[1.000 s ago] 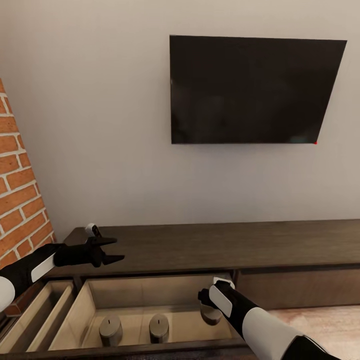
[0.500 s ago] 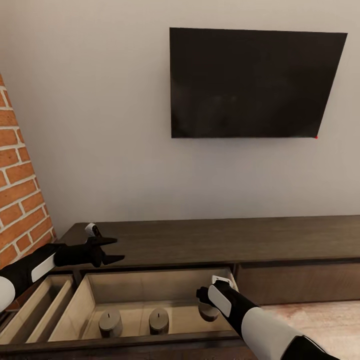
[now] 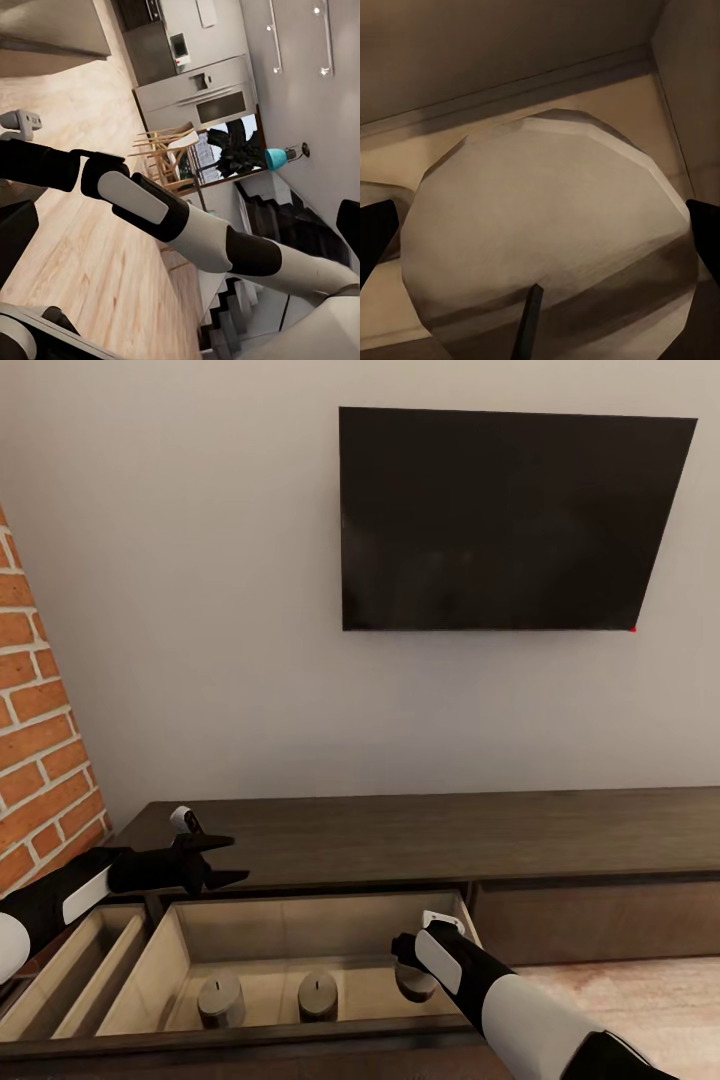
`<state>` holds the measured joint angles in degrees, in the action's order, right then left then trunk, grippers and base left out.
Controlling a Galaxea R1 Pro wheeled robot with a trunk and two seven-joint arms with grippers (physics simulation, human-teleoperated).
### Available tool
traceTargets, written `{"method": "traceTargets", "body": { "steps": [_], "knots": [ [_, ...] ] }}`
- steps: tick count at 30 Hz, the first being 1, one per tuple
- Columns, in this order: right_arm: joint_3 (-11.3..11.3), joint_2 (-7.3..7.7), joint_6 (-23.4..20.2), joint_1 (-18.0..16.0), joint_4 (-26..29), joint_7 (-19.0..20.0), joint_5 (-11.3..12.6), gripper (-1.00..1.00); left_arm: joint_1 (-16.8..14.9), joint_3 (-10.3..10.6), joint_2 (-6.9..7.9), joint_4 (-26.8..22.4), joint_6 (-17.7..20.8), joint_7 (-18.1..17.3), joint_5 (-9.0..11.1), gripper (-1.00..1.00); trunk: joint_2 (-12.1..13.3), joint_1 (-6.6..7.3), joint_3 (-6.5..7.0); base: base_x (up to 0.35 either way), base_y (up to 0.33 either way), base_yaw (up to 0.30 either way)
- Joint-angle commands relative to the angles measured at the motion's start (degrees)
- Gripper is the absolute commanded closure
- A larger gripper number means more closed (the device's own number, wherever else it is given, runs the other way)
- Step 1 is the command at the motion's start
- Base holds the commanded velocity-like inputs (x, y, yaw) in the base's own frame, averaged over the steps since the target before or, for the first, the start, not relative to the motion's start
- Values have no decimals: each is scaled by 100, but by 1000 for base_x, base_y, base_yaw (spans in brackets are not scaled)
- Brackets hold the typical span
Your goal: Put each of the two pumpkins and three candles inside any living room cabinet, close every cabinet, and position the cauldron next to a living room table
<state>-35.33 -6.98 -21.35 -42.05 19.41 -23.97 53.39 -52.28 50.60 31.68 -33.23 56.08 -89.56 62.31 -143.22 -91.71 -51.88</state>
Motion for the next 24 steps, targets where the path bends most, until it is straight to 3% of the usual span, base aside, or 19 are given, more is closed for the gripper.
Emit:
{"method": "traceTargets", "body": {
  "steps": [1,8,24],
  "knots": [
    [-44,4,-18,-5,10,-46,40,100,-10,38,5,1,61,-44,9,-100,-3,1,-7,0,0,0],
    [-44,4,-23,-5,10,-46,40,100,-10,38,5,1,61,-44,9,-100,-11,-14,-139,0,0,0],
    [-44,4,-24,-5,10,-46,40,100,-10,38,5,9,61,-44,9,-100,-11,-14,-139,0,0,0]
  ]
}}
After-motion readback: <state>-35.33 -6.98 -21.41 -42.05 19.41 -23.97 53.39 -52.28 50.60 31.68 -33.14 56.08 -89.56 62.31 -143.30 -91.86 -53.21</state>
